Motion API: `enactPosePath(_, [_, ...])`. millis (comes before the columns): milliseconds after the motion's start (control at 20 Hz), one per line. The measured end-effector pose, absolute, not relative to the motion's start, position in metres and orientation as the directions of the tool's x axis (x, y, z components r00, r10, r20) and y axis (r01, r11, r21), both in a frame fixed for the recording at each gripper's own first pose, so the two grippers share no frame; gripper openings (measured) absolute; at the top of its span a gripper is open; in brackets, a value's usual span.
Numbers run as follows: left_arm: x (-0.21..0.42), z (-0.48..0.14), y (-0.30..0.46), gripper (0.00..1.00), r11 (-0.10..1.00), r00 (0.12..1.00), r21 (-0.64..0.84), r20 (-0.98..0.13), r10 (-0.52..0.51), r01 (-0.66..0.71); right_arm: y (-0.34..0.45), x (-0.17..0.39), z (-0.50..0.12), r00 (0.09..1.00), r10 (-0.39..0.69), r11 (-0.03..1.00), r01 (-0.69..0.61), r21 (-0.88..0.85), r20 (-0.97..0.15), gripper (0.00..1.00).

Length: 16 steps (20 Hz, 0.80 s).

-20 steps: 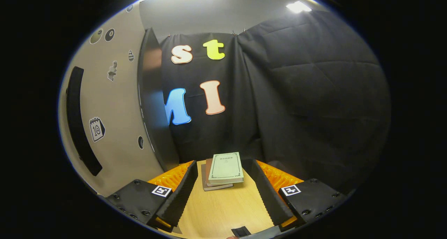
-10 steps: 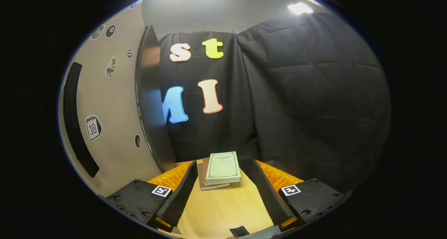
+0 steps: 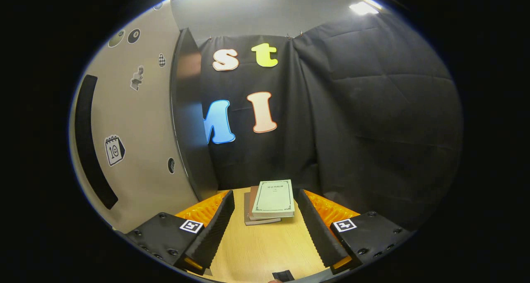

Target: Open the cabinet door with the right hand, grasp the bottle in the cabinet with the left hand and place it on the coaster, then close the cabinet door with the right hand.

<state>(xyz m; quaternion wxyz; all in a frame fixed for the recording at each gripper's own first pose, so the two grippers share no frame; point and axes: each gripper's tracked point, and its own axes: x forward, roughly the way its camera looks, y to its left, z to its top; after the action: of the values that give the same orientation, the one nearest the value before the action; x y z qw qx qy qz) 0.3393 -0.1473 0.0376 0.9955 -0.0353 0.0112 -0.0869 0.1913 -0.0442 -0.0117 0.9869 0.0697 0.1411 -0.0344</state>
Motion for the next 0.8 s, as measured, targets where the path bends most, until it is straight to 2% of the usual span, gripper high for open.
enactPosePath(300, [0.286,0.037,-0.101,0.76,0.992,0.996,-0.088,0.009,-0.091,0.091,-0.033,0.2,-0.015,0.958,0.047,0.989,-0.006,0.145,-0.282,0.98])
enactPosePath(500, [0.251,0.026,-0.071,0.72,0.993,0.999,-0.115,0.01,-0.035,0.036,-0.029,0.203,-0.015,0.956,0.095,0.987,-0.056,0.148,-0.277,0.98])
enactPosePath(650, [0.227,0.011,-0.05,0.74,0.993,1.0,-0.115,-0.005,0.008,-0.009,-0.025,0.201,-0.015,0.954,0.123,0.986,-0.086,0.143,-0.274,0.98])
enactPosePath(800, [0.202,-0.003,-0.034,0.72,0.992,0.999,-0.117,-0.011,0.039,-0.04,-0.021,0.201,-0.018,0.95,0.145,0.985,-0.11,0.136,-0.278,0.98])
